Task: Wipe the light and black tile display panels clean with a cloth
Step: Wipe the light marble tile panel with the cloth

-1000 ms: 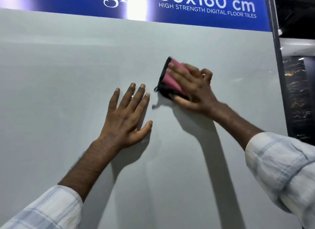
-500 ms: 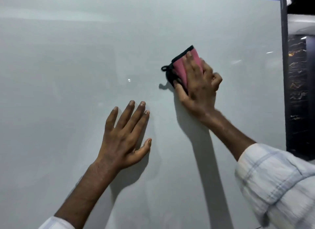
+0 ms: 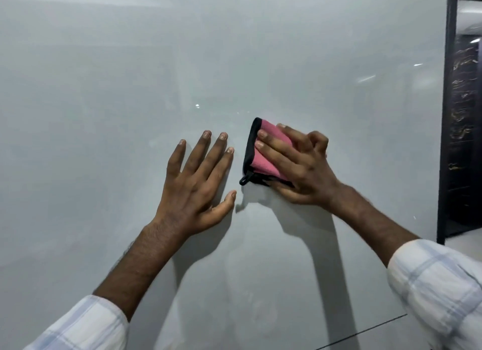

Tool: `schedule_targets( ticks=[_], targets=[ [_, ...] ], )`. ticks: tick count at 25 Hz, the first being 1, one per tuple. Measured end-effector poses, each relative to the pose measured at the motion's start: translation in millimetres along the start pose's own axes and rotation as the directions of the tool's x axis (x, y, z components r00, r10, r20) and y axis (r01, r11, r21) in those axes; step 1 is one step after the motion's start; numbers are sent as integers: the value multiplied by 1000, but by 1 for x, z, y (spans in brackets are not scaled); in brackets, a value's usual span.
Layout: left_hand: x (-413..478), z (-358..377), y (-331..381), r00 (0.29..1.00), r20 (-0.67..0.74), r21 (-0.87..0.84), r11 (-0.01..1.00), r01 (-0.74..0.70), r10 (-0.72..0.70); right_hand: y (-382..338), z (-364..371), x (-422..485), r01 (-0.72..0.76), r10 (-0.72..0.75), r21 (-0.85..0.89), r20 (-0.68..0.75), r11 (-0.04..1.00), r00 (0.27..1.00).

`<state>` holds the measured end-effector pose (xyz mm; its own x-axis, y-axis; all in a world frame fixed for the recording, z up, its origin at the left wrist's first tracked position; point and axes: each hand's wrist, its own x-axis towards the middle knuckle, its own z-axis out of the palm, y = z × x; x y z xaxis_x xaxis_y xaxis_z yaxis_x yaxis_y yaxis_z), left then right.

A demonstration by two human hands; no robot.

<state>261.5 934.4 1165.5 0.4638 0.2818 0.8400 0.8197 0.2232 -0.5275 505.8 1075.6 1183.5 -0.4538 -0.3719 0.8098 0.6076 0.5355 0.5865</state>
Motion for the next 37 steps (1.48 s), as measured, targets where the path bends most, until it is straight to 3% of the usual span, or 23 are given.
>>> schedule_targets(
  ticks=[2,5,7,10,11,13,15,16,18,19,20,22,24,25,26,28,29,30,31,33,34,35,37],
  targets=[
    [1,0,1,1000,6,-12,1000,-3,3,21,-2,12,-134,134,-33,2,990,991],
    [0,-1,-3,1000,23,-16,1000,-14,15,-7,4,8,-498,495,-62,-55,865,867],
    [-1,-4,-3,999,36,-19,1000,-25,26,-43,11,-16,-402,401,-30,-34,915,915],
    [-14,-10,9,998,64,-83,996,-19,24,-24,-1,-31,-14,14,-2,27,1000,1000],
    [-21,-12,16,998,67,-112,994,-8,16,-12,-3,-29,-24,25,-10,40,1000,999],
    [-40,-12,31,997,76,-145,989,14,-3,-13,-5,-27,-307,308,-26,32,951,951],
    [-60,-9,41,995,98,-130,991,25,-12,-50,1,-42,-574,574,-12,10,819,819],
    [-68,-7,44,994,113,-107,994,12,0,-72,3,-54,-566,565,-3,23,825,824],
    [-78,-3,47,990,133,-65,997,-29,37,-82,0,-76,-299,297,16,69,954,952],
    [-80,-2,46,990,134,-57,998,-41,49,-67,-4,-77,-167,165,24,87,986,983],
    [-80,-1,46,990,132,-55,997,-45,52,-53,-6,-75,-139,136,31,91,990,987],
    [-80,0,46,991,124,-60,998,-36,43,-51,-7,-66,-380,378,14,76,925,923],
    [-80,1,47,993,118,-64,998,-20,27,-84,-3,-69,-630,628,14,54,777,776],
    [-80,1,47,993,116,-63,998,-19,26,-105,0,-77,-620,618,15,74,784,783],
    [-81,2,48,993,113,-60,998,-22,29,-116,-1,-88,-509,504,33,106,860,857],
    [-83,3,47,994,102,-59,998,-36,42,-96,-8,-107,-163,151,79,139,983,979],
    [-84,4,47,994,97,-62,997,-44,50,-74,-11,-112,-99,87,77,147,992,985],
    [-84,6,47,994,88,-66,996,-51,57,-56,-12,-115,-176,165,62,157,982,974],
    [-84,6,48,995,79,-68,996,-54,59,-47,-10,-117,-381,373,32,145,924,916],
    [-85,7,49,996,72,-68,997,-45,50,-68,-4,-118,-813,813,2,31,582,581],
    [-85,8,48,996,72,-69,997,-43,48,-95,-1,-123,-878,878,8,6,478,478],
    [-85,8,48,996,70,-72,996,-43,48,-124,0,-133,-858,857,2,41,513,513],
    [-85,7,49,996,64,-75,996,-50,55,-163,-6,-160,-530,505,68,221,845,834]
  ],
)
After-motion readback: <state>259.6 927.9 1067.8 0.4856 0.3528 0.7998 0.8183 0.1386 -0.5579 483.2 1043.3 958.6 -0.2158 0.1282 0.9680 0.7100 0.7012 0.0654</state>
